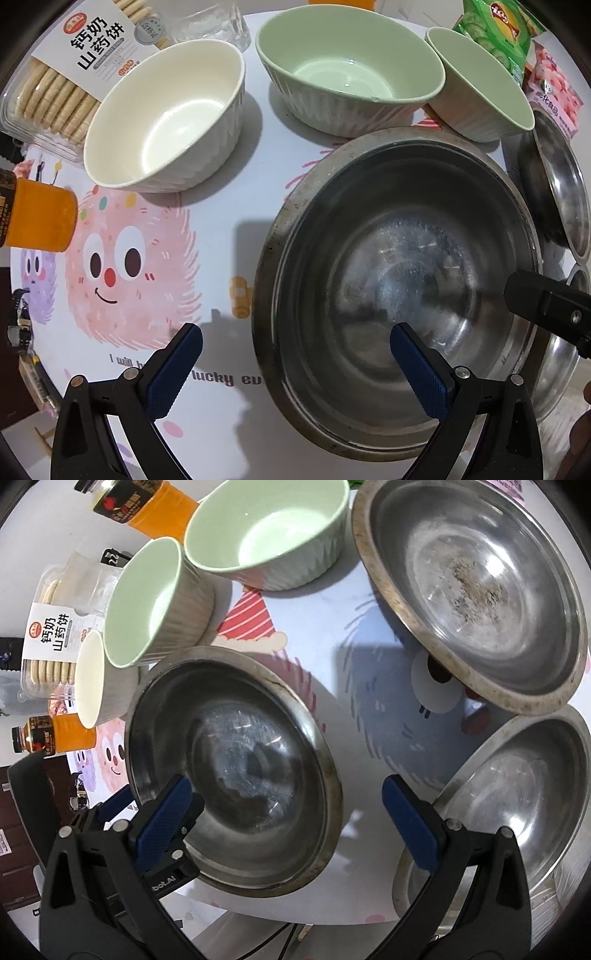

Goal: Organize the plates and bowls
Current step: 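Grasp the large steel bowl rim with the right gripper while the left grips the opposite rim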

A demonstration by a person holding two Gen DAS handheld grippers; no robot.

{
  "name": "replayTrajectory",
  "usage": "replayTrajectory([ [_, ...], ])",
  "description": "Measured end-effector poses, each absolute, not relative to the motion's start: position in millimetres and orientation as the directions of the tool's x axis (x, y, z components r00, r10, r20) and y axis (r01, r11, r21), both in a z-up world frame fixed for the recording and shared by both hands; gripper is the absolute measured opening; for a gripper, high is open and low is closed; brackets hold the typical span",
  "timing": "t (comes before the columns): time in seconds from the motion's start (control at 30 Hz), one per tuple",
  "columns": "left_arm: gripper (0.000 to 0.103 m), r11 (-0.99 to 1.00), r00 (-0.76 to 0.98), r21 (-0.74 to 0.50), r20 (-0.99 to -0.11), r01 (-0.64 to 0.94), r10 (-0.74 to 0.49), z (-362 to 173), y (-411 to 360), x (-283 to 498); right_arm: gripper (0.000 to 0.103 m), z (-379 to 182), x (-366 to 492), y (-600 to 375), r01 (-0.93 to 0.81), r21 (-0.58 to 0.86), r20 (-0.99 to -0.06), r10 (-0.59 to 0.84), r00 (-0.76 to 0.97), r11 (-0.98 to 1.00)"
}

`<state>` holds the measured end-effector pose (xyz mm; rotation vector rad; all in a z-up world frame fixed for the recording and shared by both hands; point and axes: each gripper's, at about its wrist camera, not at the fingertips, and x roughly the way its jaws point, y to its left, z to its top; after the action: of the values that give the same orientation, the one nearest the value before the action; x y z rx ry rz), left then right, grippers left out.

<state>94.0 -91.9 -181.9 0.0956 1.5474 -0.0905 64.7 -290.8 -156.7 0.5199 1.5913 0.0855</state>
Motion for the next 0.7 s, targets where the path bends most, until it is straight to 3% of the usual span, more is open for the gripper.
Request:
replayTrajectory([
  [0.17, 0.103, 0.995, 0.005, -0.023, -1.000, 0.096, -0.024, -181, -95, 95, 0.100, -158, 67, -287, 0.250, 0.358, -0.930, 0.368, 0.004, 0.900],
  [0.3, 0.095, 0.995, -0.002, -0.062, -0.998, 0.077, -0.062, -183, -89, 97, 0.084, -162, 67, -283, 0.238, 0.358, -0.929, 0.370, -0.005, 0.903],
  [0.4, 0.080, 0.995, 0.006, -0.060, -0.998, 0.086, -0.060, -186, -87, 96, 0.076, -165, 66, -281, 0.231, 0.354, -0.931, 0.366, -0.011, 0.907],
  [0.47, 0.064, 0.993, -0.004, -0.070, -0.998, 0.093, -0.070, -188, -88, 96, 0.072, -166, 66, -281, 0.224, 0.349, -0.933, 0.361, -0.013, 0.910],
  [0.5, 0.060, 0.993, -0.006, -0.076, -0.997, 0.094, -0.076, -190, -88, 95, 0.066, -166, 66, -281, 0.219, 0.344, -0.934, 0.356, -0.014, 0.913],
  [0.53, 0.048, 0.992, -0.009, -0.081, -0.997, 0.096, -0.081, -191, -89, 94, 0.060, -167, 66, -280, 0.213, 0.341, -0.935, 0.353, -0.018, 0.915],
  [0.7, 0.034, 0.993, 0.012, -0.049, -0.999, 0.103, -0.050, -193, -85, 89, 0.048, -169, 66, -276, 0.178, 0.303, -0.950, 0.313, -0.027, 0.936],
])
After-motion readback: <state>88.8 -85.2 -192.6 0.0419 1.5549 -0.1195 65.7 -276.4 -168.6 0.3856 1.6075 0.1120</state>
